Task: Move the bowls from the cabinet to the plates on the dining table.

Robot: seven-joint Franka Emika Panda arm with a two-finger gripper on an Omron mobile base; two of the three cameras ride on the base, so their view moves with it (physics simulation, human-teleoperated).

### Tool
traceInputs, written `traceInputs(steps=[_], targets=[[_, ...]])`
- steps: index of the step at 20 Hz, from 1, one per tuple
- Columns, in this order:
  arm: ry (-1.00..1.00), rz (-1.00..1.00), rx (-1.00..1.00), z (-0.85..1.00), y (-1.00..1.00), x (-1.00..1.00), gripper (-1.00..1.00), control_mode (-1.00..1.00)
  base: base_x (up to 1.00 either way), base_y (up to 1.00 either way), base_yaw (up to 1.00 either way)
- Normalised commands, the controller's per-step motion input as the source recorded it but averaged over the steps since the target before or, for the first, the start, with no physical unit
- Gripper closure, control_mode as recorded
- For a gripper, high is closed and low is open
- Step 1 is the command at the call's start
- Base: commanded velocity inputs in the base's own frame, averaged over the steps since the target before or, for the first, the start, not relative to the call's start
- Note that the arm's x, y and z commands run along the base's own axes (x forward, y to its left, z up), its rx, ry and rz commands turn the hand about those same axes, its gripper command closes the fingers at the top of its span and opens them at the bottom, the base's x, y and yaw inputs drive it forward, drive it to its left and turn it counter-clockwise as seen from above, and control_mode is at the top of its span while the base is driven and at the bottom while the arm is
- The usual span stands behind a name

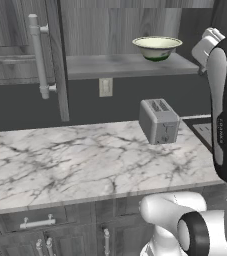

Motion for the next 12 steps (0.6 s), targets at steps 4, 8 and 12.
traceInputs(steps=[4, 8, 12], targets=[[-0.2, -0.01, 0.0, 0.34, -0.09, -0.01, -1.0, -1.0, 0.0, 0.0, 0.0], [-0.22, -0.02, 0.0, 0.32, -0.22, 0.01, -1.0, -1.0, 0.0, 0.0, 0.0], [-0.15, -0.01, 0.0, 0.05, -0.25, 0.18, -1.0, -1.0, 0.0, 0.0, 0.0]])
